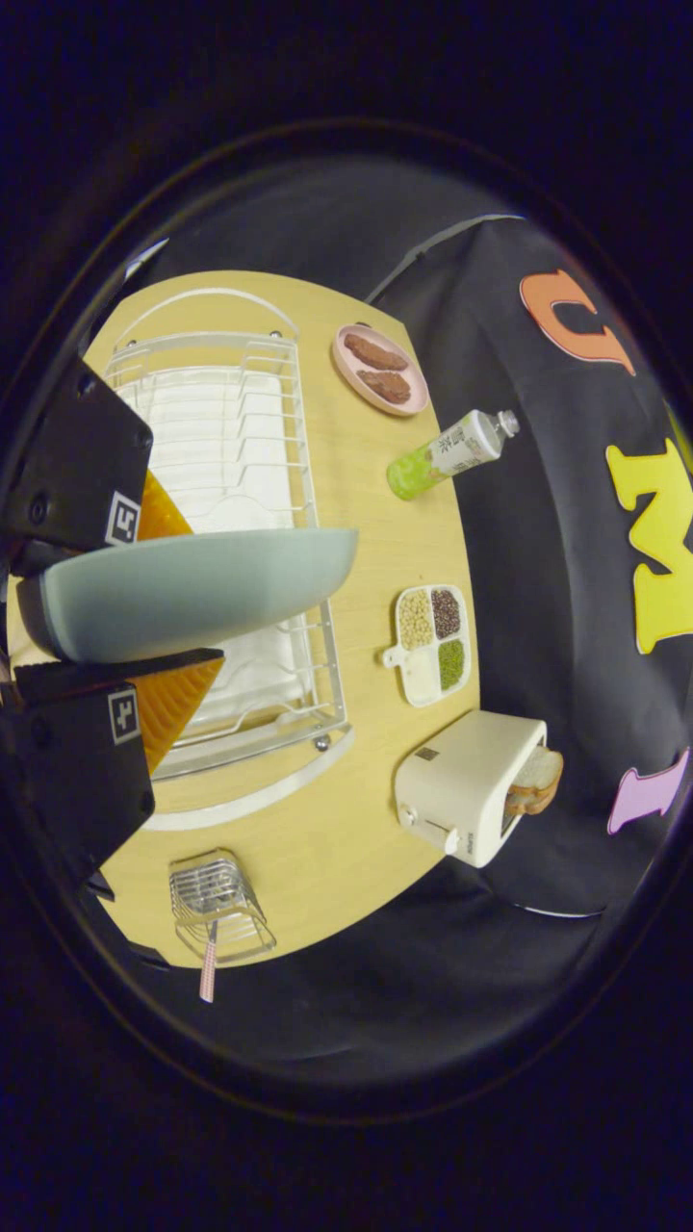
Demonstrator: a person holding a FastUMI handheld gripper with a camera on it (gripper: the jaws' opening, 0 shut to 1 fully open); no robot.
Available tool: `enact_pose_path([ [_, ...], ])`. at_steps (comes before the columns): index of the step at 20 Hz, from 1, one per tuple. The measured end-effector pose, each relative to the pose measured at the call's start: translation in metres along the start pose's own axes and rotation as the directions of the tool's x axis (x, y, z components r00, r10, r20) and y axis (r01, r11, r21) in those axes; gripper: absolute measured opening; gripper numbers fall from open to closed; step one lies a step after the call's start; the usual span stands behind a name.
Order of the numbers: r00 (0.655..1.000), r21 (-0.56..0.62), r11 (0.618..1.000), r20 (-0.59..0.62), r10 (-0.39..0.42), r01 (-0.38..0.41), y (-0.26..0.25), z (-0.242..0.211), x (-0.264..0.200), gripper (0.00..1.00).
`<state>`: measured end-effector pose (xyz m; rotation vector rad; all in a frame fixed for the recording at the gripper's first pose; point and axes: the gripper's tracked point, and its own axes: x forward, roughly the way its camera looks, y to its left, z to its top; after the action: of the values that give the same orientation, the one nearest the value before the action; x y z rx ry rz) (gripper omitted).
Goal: Take the plate from the dish rack, then take the spoon from the basket and place it into the plate.
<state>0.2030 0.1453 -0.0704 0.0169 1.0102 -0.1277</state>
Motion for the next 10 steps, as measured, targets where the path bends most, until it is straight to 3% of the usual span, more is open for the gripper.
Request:
enact_pose_path([
  [8, 0.991, -0.087, 0.99, 0.074, -0.108, 0.115, -0.004, 0.021, -0.023, 0.37],
  [10, 0.989, -0.093, 0.99, 0.112, -0.093, 0.104, -0.006, 0.025, -0.036, 0.37],
])
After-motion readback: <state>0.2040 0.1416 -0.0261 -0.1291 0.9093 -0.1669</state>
